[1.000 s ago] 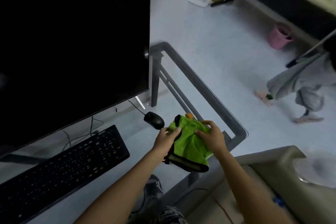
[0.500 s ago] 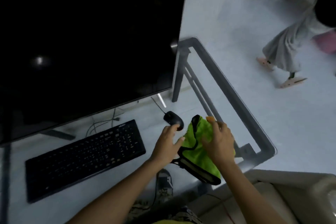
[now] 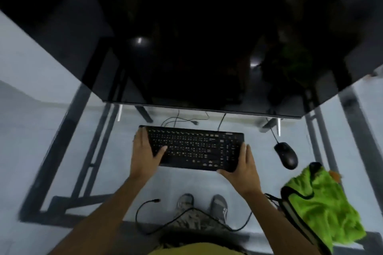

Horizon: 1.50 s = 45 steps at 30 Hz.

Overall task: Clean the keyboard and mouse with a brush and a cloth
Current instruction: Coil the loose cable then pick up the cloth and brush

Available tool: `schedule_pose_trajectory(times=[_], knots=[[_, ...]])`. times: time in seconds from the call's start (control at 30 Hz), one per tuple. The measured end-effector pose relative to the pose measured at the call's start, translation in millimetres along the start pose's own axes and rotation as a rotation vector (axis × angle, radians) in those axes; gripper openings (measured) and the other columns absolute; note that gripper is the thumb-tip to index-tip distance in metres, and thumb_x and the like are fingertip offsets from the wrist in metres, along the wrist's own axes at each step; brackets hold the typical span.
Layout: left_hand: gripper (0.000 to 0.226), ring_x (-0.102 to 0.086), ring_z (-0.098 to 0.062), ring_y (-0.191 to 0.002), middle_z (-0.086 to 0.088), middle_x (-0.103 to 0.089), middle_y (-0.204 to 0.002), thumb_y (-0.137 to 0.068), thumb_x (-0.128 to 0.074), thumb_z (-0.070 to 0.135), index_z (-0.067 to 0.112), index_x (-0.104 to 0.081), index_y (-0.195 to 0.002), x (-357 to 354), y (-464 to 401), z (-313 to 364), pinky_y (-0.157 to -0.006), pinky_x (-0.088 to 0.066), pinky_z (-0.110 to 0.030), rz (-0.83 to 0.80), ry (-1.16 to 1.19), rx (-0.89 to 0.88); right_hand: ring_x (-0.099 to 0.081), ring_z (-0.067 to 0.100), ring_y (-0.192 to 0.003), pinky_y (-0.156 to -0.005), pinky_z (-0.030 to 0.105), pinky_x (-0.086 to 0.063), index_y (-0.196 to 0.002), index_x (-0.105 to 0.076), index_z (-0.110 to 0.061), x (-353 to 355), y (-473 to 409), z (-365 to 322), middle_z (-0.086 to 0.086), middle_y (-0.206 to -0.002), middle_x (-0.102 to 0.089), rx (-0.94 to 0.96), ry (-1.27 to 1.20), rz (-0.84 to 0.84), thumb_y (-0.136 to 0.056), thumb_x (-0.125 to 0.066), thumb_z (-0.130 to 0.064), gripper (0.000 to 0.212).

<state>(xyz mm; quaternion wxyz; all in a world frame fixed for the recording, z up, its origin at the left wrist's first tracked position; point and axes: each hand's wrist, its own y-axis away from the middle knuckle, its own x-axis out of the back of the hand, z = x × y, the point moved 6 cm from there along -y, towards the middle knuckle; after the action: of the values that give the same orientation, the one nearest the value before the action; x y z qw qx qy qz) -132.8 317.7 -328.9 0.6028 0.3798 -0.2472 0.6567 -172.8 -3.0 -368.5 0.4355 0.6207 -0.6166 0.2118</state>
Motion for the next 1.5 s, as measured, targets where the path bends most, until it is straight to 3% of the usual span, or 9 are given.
schedule_pose_trajectory(times=[0.07, 0.13, 0.3, 0.47, 1.1, 1.23, 1.33, 1.43, 1.5], knots=[[0.117, -0.003, -0.03, -0.148, -0.018, 0.0, -0.16, -0.077, -0.064, 0.061, 0.001, 0.004, -0.151, -4.7, 5.5, -23.3, -0.119, -0.005, -0.04, -0.065, -0.055, 0.087, -0.02, 0.034, -0.144, -0.117, 0.049, -0.023, -0.153, -0.002, -0.008, 6.5, 12.9, 17.2, 0.019, -0.157, -0.018, 0.003, 0.041, 0.062, -0.068, -0.075, -0.061, 0.124], [0.128, -0.003, -0.03, -0.148, -0.017, 0.001, -0.16, -0.071, -0.07, 0.063, 0.003, 0.01, -0.151, 24.5, -9.7, -139.5, -0.119, -0.006, -0.042, -0.2, -0.055, 0.217, -0.033, 0.035, -0.138, -0.117, 0.052, -0.018, -0.151, -0.01, -0.001, -62.4, 3.0, -48.9, 0.021, -0.15, -0.034, 0.019, 0.136, 0.073, -0.068, -0.072, -0.064, 0.121], [0.109, -0.04, -0.023, -0.134, -0.005, -0.035, -0.151, -0.078, -0.078, 0.034, 0.019, -0.002, -0.154, 20.5, 8.0, -139.5, -0.107, -0.041, -0.045, -0.12, 0.125, 0.156, -0.053, 0.038, -0.114, -0.112, 0.058, -0.027, -0.146, -0.023, 0.002, -51.1, 5.1, -39.6, 0.02, -0.134, -0.054, 0.002, 0.247, 0.159, -0.065, -0.069, -0.068, 0.117], [0.088, -0.055, -0.014, -0.116, 0.005, -0.055, -0.133, -0.077, -0.079, 0.028, 0.026, -0.027, -0.147, 38.1, -16.2, -132.0, -0.097, -0.049, -0.038, -0.013, 0.163, 0.069, -0.05, 0.035, -0.099, -0.097, 0.052, -0.04, -0.142, -0.028, -0.003, -51.9, -17.9, -52.4, 0.013, -0.128, -0.056, 0.017, 0.243, 0.127, -0.068, -0.068, -0.066, 0.106], [0.092, -0.042, -0.027, -0.136, -0.009, -0.041, -0.15, -0.08, -0.075, 0.034, 0.016, -0.021, -0.152, 35.4, -121.1, -132.6, -0.111, -0.037, -0.04, -0.051, 0.081, 0.114, -0.049, 0.034, -0.105, -0.09, 0.044, -0.045, -0.144, -0.029, -0.01, -41.4, -110.4, -86.6, 0.008, -0.128, -0.057, 0.022, 0.134, 0.195, -0.07, -0.076, -0.055, 0.098], [0.097, -0.006, -0.028, -0.148, -0.013, -0.008, -0.161, -0.087, -0.068, 0.035, 0.007, -0.003, -0.153, 30.4, -105.1, -117.3, -0.12, -0.018, -0.046, 0.021, 0.051, 0.129, -0.044, 0.033, -0.116, -0.099, 0.046, -0.044, -0.148, -0.023, -0.008, -35.0, -106.9, -84.6, 0.011, -0.14, -0.047, 0.009, 0.107, 0.188, -0.074, -0.071, -0.058, 0.101], [0.088, 0.008, -0.024, -0.149, -0.009, 0.005, -0.162, -0.092, -0.06, 0.028, 0.006, 0.0, -0.153, 10.8, -72.2, -68.9, -0.121, -0.009, -0.042, 0.128, 0.088, -0.001, -0.04, 0.032, -0.124, -0.103, 0.045, -0.041, -0.147, -0.029, -0.006, -12.1, -85.9, -66.8, 0.016, -0.141, -0.044, -0.043, 0.078, 0.29, -0.083, -0.064, -0.054, 0.087], [0.07, 0.004, -0.021, -0.149, -0.008, -0.001, -0.162, -0.098, -0.045, 0.033, 0.008, -0.011, -0.153, -47.5, -39.8, -6.8, -0.121, -0.001, -0.029, -0.052, 0.017, -0.33, -0.045, 0.035, -0.12, -0.098, 0.047, -0.042, -0.14, -0.042, -0.006, 13.9, -58.8, -37.4, 0.019, -0.129, -0.05, -0.023, 0.096, 0.443, -0.09, -0.061, -0.038, 0.062], [0.063, -0.012, -0.024, -0.148, -0.011, -0.013, -0.16, -0.097, -0.036, 0.036, 0.004, -0.023, -0.15, -91.4, -23.4, 28.9, -0.121, -0.005, -0.032, -0.192, -0.106, -0.549, -0.047, 0.038, -0.117, -0.097, 0.049, -0.044, -0.134, -0.047, -0.003, 28.8, -46.2, -11.8, 0.021, -0.125, -0.051, -0.016, 0.137, 0.496, -0.089, -0.064, -0.025, 0.053]])
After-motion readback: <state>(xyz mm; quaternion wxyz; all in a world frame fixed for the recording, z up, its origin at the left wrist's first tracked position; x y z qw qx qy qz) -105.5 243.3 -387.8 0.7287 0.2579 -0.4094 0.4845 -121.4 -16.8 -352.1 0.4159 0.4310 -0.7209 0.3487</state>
